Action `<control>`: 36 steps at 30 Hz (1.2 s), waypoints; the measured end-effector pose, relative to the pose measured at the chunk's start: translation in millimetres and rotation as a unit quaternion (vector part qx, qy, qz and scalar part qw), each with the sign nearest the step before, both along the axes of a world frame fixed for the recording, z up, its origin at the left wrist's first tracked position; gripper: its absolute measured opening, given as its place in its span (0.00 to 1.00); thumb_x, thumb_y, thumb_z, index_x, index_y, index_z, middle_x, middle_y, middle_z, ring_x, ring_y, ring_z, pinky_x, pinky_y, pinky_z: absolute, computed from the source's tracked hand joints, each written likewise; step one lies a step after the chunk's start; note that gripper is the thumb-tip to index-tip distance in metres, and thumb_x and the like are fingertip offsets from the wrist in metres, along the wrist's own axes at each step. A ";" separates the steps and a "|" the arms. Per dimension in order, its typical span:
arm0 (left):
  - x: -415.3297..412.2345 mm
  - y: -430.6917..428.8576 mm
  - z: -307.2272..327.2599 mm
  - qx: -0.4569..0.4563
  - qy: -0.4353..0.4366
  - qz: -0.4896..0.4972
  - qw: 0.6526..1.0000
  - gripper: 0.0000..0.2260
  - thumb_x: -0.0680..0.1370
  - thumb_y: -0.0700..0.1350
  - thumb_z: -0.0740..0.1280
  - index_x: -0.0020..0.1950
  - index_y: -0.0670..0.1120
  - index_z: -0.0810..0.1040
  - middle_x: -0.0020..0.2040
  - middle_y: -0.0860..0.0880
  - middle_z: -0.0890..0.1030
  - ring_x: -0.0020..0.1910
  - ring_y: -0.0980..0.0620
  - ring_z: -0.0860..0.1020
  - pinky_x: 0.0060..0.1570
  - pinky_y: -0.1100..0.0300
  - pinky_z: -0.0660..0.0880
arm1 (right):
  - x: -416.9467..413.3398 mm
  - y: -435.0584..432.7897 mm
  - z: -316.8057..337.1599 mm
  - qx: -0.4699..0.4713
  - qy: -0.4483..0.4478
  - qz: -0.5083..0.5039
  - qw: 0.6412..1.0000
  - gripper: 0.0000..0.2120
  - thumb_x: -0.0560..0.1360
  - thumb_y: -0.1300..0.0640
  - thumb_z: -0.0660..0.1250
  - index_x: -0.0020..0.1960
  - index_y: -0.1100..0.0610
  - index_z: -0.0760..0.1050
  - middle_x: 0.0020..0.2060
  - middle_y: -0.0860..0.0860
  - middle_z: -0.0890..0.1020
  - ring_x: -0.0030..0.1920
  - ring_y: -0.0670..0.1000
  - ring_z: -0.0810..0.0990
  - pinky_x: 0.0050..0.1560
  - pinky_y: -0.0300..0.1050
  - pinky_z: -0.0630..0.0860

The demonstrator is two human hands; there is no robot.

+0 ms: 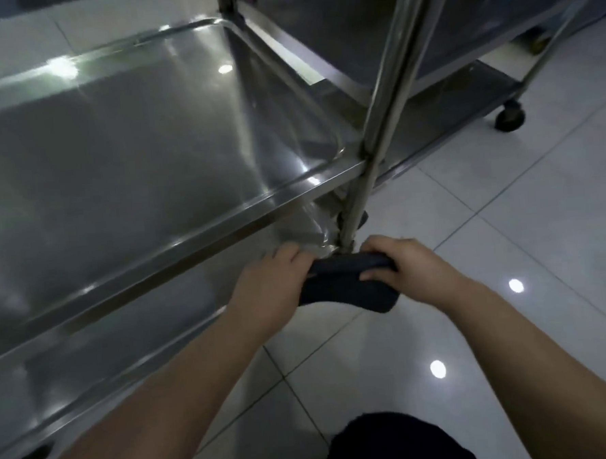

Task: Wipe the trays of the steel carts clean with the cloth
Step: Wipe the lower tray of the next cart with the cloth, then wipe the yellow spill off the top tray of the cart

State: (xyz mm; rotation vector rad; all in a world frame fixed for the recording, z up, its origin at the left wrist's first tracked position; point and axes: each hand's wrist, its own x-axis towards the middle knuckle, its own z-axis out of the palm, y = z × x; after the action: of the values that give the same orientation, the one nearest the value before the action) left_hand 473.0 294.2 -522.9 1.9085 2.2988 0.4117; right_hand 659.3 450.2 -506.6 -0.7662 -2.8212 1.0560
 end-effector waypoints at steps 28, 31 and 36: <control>153.6 158.7 514.7 -0.030 -0.076 -0.128 0.988 0.08 0.80 0.44 0.60 0.55 0.48 0.77 0.50 0.48 0.79 0.50 0.46 0.77 0.51 0.49 0.73 | 178.8 29.5 495.0 0.086 -0.050 -0.305 0.947 0.06 0.80 0.57 0.64 0.54 0.58 0.76 0.43 0.51 0.77 0.43 0.52 0.74 0.40 0.44 0.65; 152.0 167.2 574.1 -0.050 0.004 -0.152 0.987 0.08 0.80 0.46 0.62 0.58 0.49 0.76 0.53 0.48 0.78 0.53 0.48 0.76 0.53 0.51 0.73 | 180.8 34.4 540.8 0.107 -0.054 -0.286 0.951 0.08 0.80 0.55 0.63 0.55 0.58 0.76 0.45 0.53 0.79 0.46 0.55 0.77 0.41 0.46 0.68; 146.8 173.8 671.2 -0.018 0.069 -0.109 0.992 0.09 0.82 0.48 0.59 0.58 0.49 0.75 0.54 0.48 0.79 0.54 0.46 0.77 0.53 0.50 0.73 | 178.9 64.7 627.4 0.166 -0.025 -0.242 0.956 0.04 0.79 0.52 0.62 0.47 0.52 0.71 0.40 0.50 0.77 0.43 0.56 0.77 0.40 0.49 0.72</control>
State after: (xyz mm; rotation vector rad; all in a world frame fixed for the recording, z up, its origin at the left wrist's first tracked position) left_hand 619.8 467.9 148.3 2.2022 2.1255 0.2177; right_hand 838.2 514.8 120.8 -1.3499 -2.5309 0.4801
